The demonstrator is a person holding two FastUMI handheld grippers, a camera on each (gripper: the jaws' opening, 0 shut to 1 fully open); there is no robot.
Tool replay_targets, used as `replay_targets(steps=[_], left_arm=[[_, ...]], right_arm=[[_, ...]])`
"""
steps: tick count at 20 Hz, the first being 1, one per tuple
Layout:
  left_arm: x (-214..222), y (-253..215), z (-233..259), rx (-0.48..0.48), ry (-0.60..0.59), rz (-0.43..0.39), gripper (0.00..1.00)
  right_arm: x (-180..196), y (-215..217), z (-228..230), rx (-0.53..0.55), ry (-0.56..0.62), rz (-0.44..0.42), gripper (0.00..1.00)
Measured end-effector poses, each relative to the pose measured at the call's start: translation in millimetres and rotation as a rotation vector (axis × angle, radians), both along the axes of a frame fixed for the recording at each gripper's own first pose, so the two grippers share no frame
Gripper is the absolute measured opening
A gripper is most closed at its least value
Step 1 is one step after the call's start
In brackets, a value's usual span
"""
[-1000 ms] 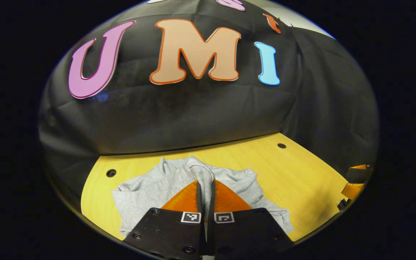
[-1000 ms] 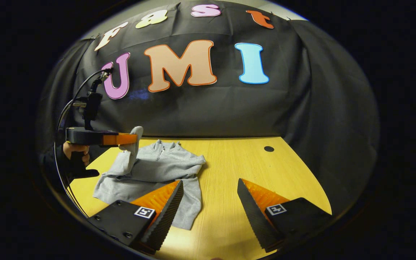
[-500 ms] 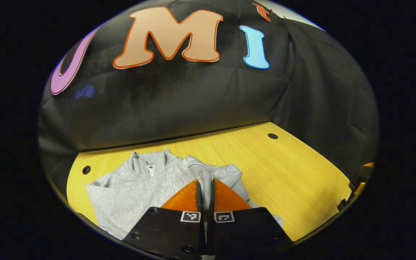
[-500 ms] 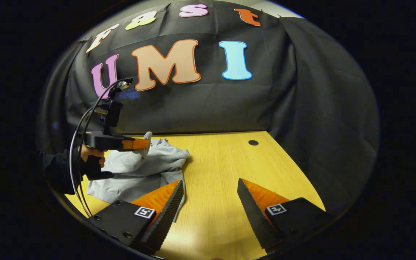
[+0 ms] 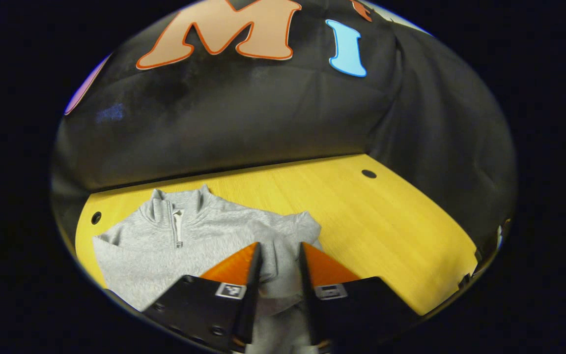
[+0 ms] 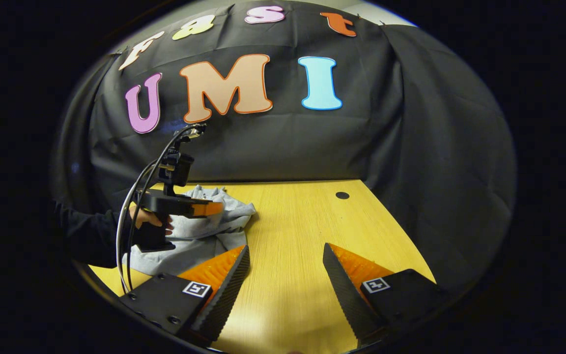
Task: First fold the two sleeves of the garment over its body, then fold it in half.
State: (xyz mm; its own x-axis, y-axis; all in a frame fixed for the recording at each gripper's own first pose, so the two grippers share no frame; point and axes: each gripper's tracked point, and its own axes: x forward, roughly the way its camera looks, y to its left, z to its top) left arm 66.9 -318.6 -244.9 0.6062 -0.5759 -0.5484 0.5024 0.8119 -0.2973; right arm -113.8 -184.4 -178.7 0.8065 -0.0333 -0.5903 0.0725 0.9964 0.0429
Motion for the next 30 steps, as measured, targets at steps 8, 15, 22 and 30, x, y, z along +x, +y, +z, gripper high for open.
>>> replay_targets(steps=[8, 15, 22, 30], left_arm=[[-9, 68, 44, 0.008, -0.106, 0.08, 0.96], [-26, 175, 62, 0.063, -0.167, 0.221, 0.96], [-76, 279, 44, 0.178, -0.146, 0.324, 0.95], [-134, 339, -7, 0.253, -0.01, 0.419, 0.94]], right_arm=[[29, 58, -7, 0.071, -0.016, 0.09, 0.96], [53, 103, -13, 0.121, -0.017, 0.142, 0.96], [61, 121, -38, 0.058, 0.003, 0.169, 0.96], [48, 130, -81, -0.008, 0.092, 0.196, 0.96]])
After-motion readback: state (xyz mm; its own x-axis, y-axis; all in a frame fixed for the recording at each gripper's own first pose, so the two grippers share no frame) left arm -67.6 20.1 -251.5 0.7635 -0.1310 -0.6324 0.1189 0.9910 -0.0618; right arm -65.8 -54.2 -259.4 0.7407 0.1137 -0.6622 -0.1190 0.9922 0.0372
